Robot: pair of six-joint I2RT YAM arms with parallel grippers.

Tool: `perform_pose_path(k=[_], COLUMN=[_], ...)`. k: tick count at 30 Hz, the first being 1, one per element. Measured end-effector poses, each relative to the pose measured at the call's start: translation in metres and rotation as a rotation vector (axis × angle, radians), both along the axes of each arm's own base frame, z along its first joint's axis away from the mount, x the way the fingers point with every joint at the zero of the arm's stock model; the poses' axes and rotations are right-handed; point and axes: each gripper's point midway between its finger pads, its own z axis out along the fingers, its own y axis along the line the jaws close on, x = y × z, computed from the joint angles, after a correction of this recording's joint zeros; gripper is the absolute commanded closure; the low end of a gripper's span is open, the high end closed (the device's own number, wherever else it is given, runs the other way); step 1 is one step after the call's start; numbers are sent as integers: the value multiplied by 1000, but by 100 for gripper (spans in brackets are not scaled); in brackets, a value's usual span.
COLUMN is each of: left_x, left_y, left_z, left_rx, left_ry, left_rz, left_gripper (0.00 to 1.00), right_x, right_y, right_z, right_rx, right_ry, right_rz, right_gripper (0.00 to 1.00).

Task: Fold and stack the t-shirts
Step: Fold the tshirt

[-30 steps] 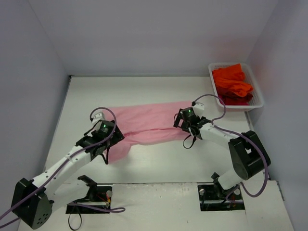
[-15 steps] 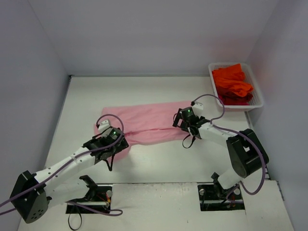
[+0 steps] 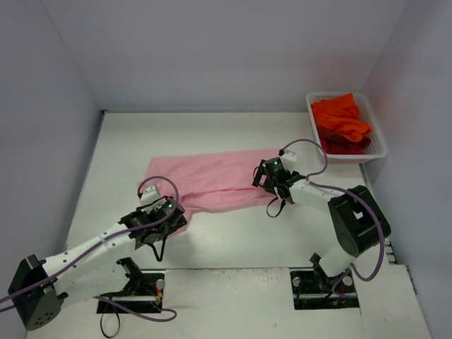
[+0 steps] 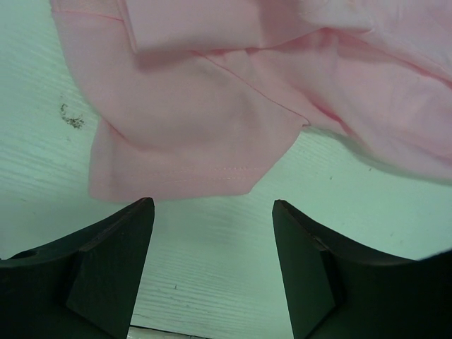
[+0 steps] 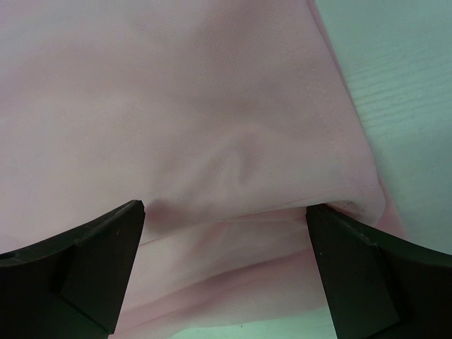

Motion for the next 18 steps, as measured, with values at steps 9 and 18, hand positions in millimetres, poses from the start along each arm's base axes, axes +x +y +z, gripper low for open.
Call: perform_pose_path(k=[9,18], left_x=[-9,-8], left_y=[9,12], left_z=[-10,-18], left_rx=[21,56], left_ry=[21,37], left_rz=[35,52], left_gripper=[36,36], right_x=[1,-6], right_y=[0,-5], right_z=[1,4], right_rx=[4,11], right_ry=[-6,-16], right_rz=[-1,-4], right_gripper=[4,4])
